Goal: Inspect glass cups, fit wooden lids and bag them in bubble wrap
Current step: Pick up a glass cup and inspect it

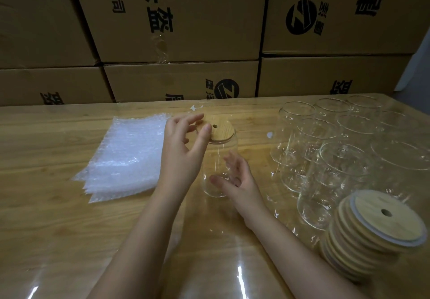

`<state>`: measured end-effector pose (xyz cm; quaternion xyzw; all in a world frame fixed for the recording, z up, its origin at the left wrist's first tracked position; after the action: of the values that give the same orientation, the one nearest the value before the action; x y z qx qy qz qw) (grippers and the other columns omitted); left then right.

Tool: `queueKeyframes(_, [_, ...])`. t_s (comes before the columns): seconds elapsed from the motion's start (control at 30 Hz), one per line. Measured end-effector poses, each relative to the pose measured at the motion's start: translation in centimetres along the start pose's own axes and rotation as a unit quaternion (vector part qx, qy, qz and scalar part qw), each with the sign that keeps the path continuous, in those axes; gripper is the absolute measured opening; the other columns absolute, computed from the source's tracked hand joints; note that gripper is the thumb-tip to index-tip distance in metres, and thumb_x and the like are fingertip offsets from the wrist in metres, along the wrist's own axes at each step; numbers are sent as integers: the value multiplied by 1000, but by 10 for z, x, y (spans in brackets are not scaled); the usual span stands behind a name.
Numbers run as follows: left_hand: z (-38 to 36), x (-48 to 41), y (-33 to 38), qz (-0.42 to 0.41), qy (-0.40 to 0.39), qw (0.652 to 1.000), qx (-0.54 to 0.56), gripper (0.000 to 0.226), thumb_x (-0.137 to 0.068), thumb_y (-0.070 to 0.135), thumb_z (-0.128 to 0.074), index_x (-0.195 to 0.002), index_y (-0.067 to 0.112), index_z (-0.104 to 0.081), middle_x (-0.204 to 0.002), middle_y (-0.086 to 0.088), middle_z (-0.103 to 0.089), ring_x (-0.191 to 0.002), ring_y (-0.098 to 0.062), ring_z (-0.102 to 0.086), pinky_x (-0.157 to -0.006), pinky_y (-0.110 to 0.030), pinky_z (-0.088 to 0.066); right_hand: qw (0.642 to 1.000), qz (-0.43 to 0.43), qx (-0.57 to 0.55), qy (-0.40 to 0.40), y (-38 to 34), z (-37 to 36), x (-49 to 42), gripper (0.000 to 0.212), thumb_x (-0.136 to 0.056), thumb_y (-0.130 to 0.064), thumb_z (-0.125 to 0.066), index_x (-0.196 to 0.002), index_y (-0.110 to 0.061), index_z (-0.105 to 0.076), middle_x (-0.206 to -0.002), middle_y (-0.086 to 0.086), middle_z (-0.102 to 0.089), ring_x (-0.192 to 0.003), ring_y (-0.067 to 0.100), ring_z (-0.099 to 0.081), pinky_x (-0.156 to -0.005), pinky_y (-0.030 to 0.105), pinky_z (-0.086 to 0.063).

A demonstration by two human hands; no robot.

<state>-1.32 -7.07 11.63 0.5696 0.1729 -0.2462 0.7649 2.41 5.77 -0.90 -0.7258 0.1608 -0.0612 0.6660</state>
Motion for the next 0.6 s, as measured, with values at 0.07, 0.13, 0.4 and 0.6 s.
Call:
queueKeyframes(0.07, [-6,3,9,-70,-31,995,-65,31,-92,38,-59,-119,23,-62,-131,8,-50,-123,-9,-48,-101,-24,-37,1000,2,-2,3,0,0,0,86,-61,-36,-79,-137,-30,-38,-139,-10,-47,-131,-1,-41,-95,6,-36])
queueKeyframes(0.13, [-12,8,16,-135,-51,978,-150,41,-90,44,-55,-120,18,-64,-137,3,-51,-127,-12,-45,-103,-28,-31,1000,4,-5,4,2,0,-1,73,-70,-23,-81,-130,-34,-41,-137,-9,-48,-127,-6,-41,-89,2,-38])
queueKeyframes(0.4, [-17,12,11,-149,-36,974,-165,42,-89,46,-49,-119,21,-65,-135,4,-54,-125,-16,-49,-100,-33,-32,1000,0,-9,6,6,2,-2,68,-76,-15,-80,-129,-36,-43,-140,-9,-48,-127,-8,-40,-102,16,-37])
queueKeyframes(0.6, [-18,14,11,-138,-39,979,-144,42,-89,45,-48,-120,21,-65,-131,5,-56,-123,-14,-50,-102,-42,-38,1000,-5,-14,5,4,2,-1,77,-74,-19,-81,-139,-25,-39,-141,-6,-47,-128,-7,-40,-110,29,-36])
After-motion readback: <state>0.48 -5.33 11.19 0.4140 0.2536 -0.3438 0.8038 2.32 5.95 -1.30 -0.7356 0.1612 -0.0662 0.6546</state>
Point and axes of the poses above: each hand's wrist, its own x-axis away from the middle knuckle, its own z-axis out of the back of the hand, y = z × x, the point moved 8 cm from there along -x, towards the middle knuckle
